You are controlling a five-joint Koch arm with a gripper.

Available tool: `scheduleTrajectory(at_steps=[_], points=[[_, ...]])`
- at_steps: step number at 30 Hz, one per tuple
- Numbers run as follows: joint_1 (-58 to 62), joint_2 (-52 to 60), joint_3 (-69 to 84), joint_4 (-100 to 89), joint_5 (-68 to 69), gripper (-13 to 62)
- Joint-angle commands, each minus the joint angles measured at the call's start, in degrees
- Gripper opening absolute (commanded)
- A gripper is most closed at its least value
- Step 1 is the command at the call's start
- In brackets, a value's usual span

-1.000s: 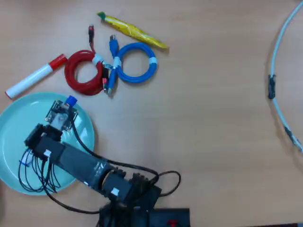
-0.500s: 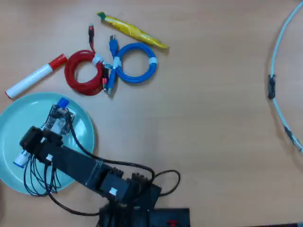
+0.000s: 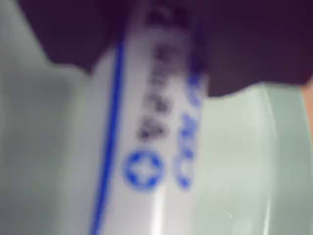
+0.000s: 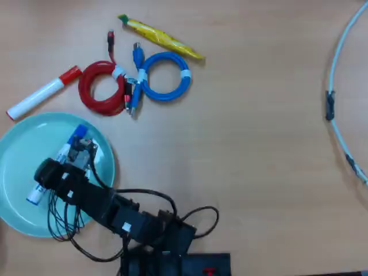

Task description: Pick up the blue pen and put it in the green bowl

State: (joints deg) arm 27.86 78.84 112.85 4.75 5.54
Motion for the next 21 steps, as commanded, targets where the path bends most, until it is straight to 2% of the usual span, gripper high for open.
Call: scheduleTrajectory(at_steps=[1,11,15,21], points=[[0.0,1.05,-1.32,-7.47,0.7,-6.5],[1.41,1.05,0.62,-7.03,-0.09,-4.7],[2.37,1.49,0.97,-3.08,-4.39,9.3],[2.46,1.76,-5.1,20.13,-13.1,31.0]])
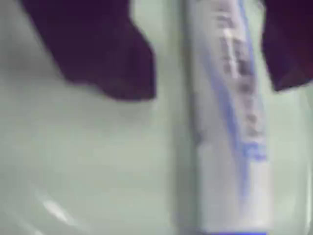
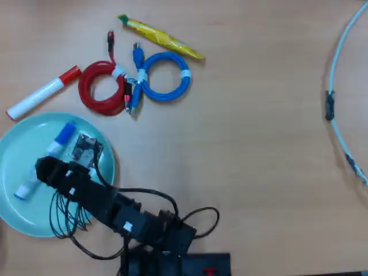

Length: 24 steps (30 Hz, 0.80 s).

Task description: Pick up the blue pen and put it in the green bowl

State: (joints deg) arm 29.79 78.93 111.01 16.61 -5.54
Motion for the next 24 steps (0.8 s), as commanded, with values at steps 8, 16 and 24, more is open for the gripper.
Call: scheduleTrajectory(at_steps=[8,16,24], points=[[0.79,2.37,-5.89,18.63,0.09,40.3],[0.97,5.62,-5.98,21.27,4.75,34.5],[4.22,10.11,-6.15,22.06,13.1,-10.0]])
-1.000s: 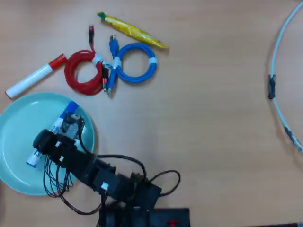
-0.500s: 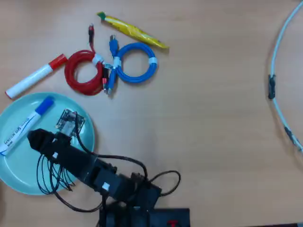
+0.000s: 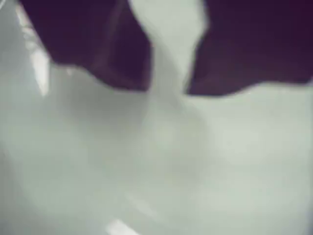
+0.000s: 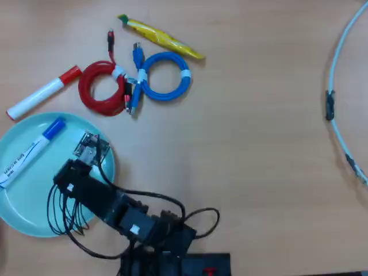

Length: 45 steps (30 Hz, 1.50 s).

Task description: Pick up the blue pen and put it in the green bowl

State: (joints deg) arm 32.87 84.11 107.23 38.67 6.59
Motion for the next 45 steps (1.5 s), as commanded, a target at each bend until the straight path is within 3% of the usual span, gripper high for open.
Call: scheduleTrajectory(at_steps=[1,4,9,15,23,29,39,45], points=[[2.37,5.19,-2.37,0.44,0.97,-8.0],[5.98,5.98,-5.45,5.19,0.97,-5.6],[10.81,8.35,-24.17,25.31,-0.53,-5.9],[27.42,7.82,-33.84,39.64,-9.23,-5.9],[44.03,6.5,-15.82,25.31,-22.5,-5.6],[49.48,8.7,0.62,14.59,-19.16,-5.6],[59.68,27.42,34.63,-12.13,-7.29,-5.4],[62.49,31.73,48.25,-23.73,-7.12,-5.7]])
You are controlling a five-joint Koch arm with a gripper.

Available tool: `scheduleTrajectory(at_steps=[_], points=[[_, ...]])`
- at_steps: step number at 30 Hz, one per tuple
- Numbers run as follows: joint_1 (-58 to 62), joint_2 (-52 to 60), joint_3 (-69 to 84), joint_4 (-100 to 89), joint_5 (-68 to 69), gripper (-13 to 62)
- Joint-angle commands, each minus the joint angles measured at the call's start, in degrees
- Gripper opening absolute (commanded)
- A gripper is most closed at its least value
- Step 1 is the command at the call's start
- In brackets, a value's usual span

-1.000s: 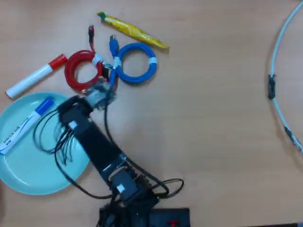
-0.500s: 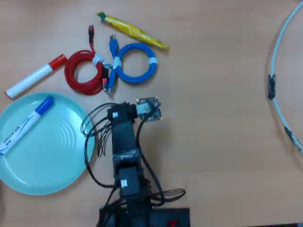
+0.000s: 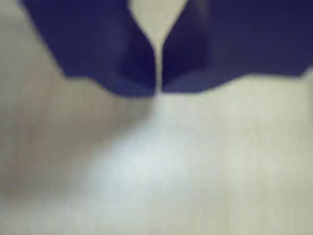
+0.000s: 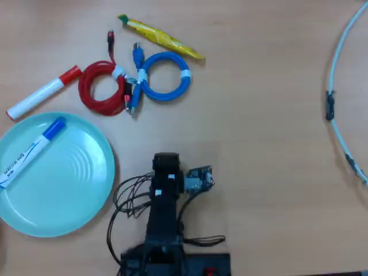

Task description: Pick up the blue pen and put it in the green bowl

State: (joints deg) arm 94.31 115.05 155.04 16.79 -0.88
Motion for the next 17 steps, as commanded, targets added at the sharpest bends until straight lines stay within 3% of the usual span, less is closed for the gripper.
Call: scheduleTrajectory(at_steps=[1,17], points=[[1.58,0.79,1.93,-2.72,0.7,-5.7],[3.6,0.53,9.05,-8.26,0.7,-5.8]])
